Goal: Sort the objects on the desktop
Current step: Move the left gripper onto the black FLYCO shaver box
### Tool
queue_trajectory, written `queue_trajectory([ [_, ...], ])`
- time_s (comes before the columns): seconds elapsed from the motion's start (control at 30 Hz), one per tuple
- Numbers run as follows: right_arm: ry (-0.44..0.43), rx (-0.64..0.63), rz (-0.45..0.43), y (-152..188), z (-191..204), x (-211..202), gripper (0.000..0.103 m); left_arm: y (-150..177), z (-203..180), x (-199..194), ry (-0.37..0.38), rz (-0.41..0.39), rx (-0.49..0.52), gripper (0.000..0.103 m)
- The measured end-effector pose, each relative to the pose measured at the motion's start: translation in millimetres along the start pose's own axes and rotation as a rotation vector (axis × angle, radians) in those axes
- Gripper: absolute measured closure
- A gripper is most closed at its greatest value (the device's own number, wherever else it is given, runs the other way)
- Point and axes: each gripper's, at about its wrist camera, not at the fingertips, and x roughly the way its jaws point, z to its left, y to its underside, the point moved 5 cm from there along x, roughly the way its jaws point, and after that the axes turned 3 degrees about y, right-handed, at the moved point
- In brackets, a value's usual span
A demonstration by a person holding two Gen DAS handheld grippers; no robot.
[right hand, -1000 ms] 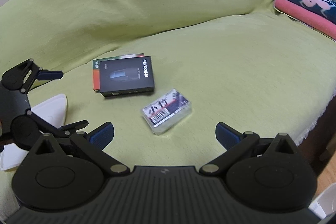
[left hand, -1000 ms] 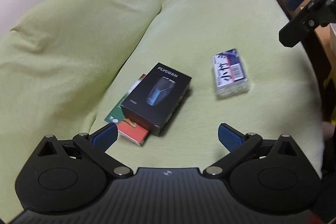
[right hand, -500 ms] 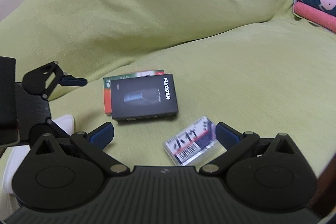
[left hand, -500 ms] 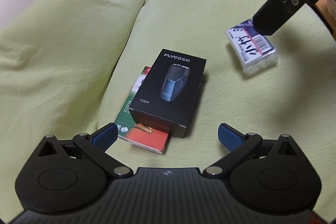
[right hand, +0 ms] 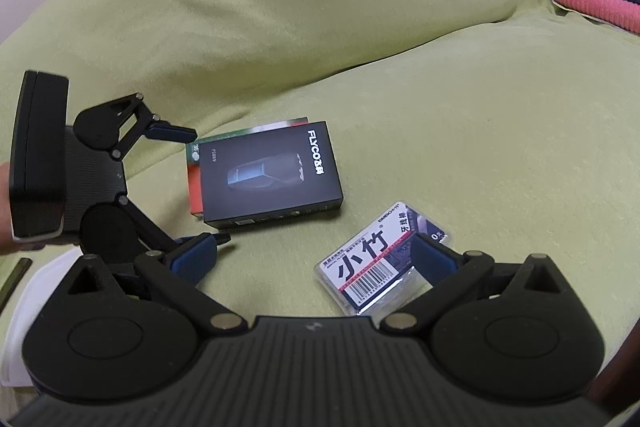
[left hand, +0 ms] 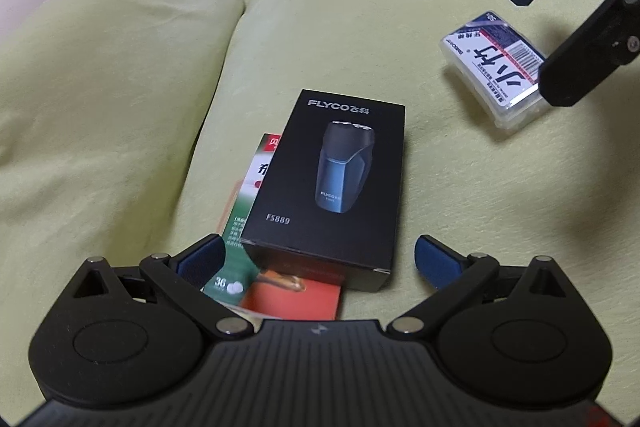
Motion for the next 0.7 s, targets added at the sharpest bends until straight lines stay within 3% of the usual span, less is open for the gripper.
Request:
queue_trajectory([
  [0.37, 0.004, -0.061, 0.017, 6, 12, 7, 0.001, 2, 4, 13, 0.035, 0.007, 0.023, 0.019],
  [0.7, 0.032, -0.029, 0.017, 4, 3, 8, 0.001, 0, -1, 0, 0.054, -0.012, -0.030, 0.022],
])
